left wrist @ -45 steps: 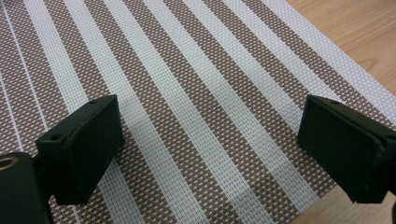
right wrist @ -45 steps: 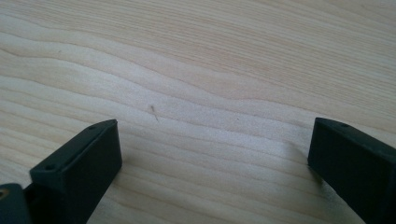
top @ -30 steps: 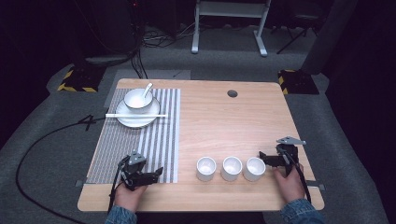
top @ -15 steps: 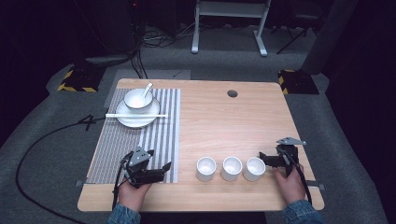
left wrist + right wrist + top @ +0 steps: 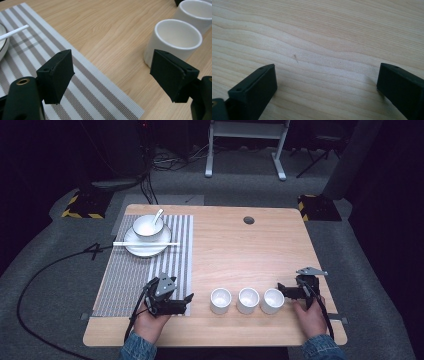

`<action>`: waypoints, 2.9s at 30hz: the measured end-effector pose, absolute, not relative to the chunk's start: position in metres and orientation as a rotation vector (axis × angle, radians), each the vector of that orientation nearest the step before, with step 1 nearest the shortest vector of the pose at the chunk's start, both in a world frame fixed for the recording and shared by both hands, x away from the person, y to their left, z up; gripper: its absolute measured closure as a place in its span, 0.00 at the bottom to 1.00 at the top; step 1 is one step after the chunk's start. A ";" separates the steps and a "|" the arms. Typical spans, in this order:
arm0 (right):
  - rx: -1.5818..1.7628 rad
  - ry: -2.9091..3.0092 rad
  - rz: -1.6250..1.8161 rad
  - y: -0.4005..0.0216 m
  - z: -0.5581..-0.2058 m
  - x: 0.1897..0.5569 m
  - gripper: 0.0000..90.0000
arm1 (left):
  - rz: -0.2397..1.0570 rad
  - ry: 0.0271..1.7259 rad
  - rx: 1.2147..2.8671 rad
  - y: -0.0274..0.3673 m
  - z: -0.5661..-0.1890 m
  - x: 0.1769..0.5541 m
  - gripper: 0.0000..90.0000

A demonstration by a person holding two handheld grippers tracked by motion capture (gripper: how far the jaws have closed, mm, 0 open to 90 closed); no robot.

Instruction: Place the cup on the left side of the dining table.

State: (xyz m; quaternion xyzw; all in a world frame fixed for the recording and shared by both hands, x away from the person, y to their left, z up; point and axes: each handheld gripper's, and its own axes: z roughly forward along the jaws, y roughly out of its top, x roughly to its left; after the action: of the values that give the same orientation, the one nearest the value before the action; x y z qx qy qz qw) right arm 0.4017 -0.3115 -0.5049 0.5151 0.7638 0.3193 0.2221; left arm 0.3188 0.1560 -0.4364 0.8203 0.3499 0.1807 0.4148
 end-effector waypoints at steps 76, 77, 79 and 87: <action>1.426 2.109 0.882 -0.311 -0.505 0.402 0.03 | 0.209 0.590 2.224 0.050 -0.482 0.337 0.30; 1.426 2.109 0.882 -0.311 -0.505 0.402 0.03 | 0.199 0.599 2.221 0.050 -0.482 0.337 0.30; 1.426 2.109 0.882 -0.311 -0.505 0.402 0.03 | 0.163 0.614 2.209 0.050 -0.481 0.338 0.30; 1.426 2.109 0.882 -0.311 -0.505 0.402 0.03 | 0.190 0.587 2.208 0.050 -0.465 0.334 0.30</action>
State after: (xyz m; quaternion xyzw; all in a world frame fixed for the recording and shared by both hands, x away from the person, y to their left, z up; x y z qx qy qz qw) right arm 0.4021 -0.3115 -0.5049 0.5160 0.7632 0.3193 0.2219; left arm 0.3338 0.0496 -0.4652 0.8775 0.2334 0.0757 0.4120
